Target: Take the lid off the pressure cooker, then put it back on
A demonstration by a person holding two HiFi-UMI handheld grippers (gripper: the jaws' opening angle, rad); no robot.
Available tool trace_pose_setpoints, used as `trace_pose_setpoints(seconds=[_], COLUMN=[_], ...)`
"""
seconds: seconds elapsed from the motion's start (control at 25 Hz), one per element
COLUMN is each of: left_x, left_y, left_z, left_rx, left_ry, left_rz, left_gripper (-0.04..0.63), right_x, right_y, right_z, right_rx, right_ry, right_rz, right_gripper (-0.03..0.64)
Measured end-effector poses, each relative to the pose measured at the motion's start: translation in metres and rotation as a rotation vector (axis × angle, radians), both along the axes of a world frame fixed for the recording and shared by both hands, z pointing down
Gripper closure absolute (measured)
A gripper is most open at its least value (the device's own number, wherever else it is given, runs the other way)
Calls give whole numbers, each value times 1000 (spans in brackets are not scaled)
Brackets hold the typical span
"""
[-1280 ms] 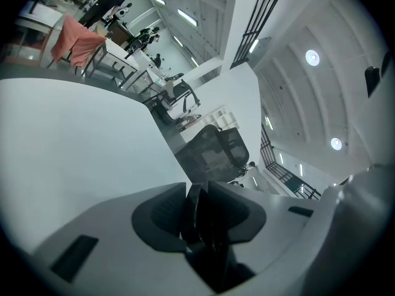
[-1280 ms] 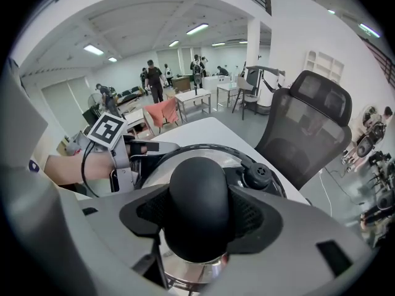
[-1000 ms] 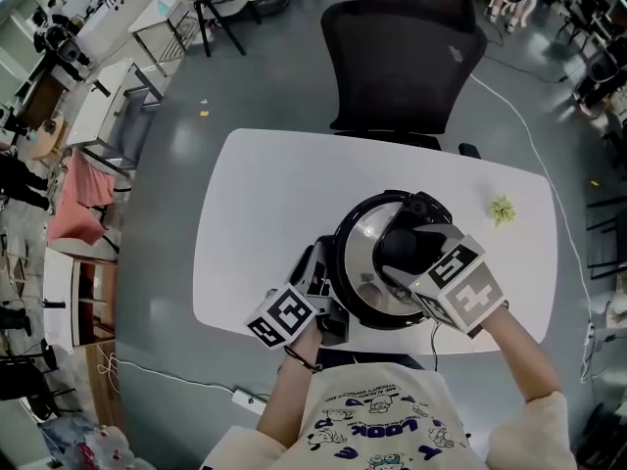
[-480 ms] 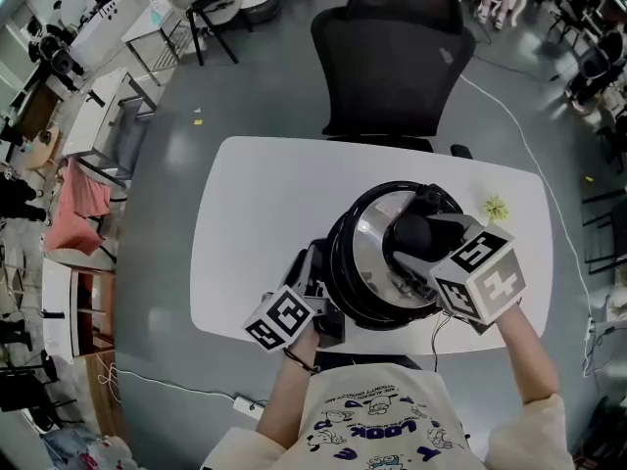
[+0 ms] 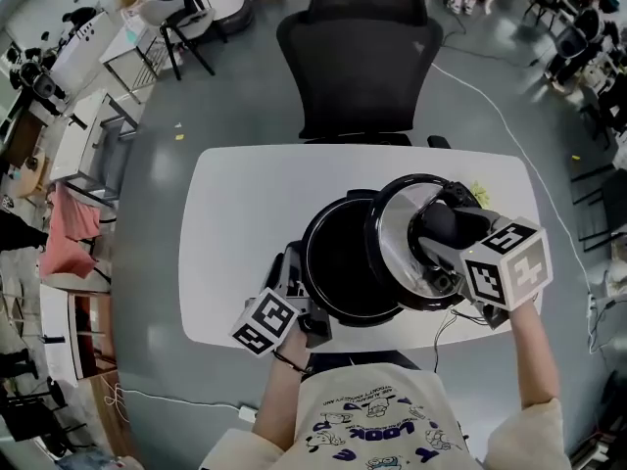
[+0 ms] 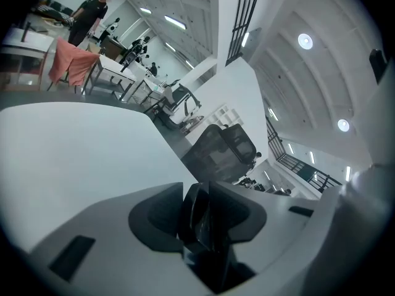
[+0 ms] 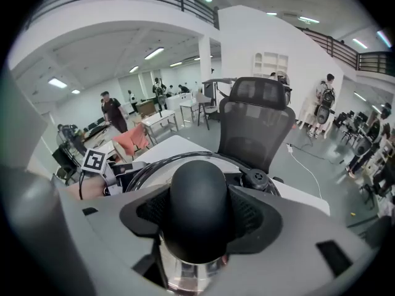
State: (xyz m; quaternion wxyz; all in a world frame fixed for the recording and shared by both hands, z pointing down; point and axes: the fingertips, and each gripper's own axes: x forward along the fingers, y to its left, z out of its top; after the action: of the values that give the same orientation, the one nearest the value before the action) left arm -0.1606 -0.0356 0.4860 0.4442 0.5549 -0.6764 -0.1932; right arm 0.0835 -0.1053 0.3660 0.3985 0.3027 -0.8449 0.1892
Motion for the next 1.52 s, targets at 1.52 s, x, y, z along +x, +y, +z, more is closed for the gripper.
trace_pose_setpoints(seconds=[1.52], left_x=[30], left_y=[-16], left_z=[5], left_rx=[-35], left_ry=[-61], left_rz=[-47], left_gripper=[453], right_x=[231], right_y=[18], right_z=[101], right_rx=[-106], right_ry=[10], right_rz=[482], right_gripper=[322])
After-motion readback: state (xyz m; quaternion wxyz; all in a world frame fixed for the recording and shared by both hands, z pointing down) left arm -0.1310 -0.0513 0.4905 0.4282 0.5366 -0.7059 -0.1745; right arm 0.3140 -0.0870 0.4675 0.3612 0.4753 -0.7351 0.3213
